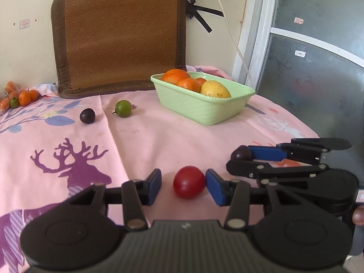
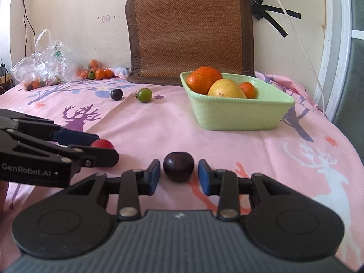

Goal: Organize fruits
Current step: 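Hold the red tomato in the left tool while the right tool holds the dark plum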

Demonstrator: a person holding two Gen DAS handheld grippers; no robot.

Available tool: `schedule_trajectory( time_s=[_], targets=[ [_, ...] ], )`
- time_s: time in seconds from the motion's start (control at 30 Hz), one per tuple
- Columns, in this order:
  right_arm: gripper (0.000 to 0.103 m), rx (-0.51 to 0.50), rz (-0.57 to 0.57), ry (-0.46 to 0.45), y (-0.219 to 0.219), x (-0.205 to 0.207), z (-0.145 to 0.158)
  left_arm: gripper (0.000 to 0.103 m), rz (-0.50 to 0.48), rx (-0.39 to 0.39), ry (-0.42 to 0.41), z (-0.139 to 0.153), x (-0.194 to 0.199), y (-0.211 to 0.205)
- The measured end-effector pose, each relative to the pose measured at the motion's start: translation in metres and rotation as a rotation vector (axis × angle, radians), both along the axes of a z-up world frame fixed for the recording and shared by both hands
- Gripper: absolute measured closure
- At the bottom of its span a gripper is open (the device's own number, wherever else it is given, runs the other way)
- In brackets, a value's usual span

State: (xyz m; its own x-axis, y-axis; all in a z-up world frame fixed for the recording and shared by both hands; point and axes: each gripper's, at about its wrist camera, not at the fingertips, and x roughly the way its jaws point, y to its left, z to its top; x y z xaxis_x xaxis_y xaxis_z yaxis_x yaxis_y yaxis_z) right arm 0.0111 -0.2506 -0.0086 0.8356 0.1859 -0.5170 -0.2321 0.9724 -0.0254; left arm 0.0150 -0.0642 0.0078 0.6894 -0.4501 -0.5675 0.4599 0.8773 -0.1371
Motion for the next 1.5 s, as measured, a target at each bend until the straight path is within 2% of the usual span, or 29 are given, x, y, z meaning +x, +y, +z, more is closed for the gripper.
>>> schedule_trajectory(
  time_s=[0.7,0.87,1.5],
  targets=[
    [0.062,-0.005,0.002,-0.002,-0.0002,0.0002,-0.0004,0.058,0.002,0.001,-0.003,0.0001,-0.0005,0.0003],
    [0.062,-0.005,0.003,-0.002,-0.0007,0.0006,-0.0005,0.051,0.005,0.003,-0.004,0.0002,-0.0006,0.0003],
    [0.062,-0.004,0.002,-0.003,-0.0006,0.0001,-0.0007,0.051,0.005,0.002,-0.003,0.0005,0.0002,0.0011]
  ],
)
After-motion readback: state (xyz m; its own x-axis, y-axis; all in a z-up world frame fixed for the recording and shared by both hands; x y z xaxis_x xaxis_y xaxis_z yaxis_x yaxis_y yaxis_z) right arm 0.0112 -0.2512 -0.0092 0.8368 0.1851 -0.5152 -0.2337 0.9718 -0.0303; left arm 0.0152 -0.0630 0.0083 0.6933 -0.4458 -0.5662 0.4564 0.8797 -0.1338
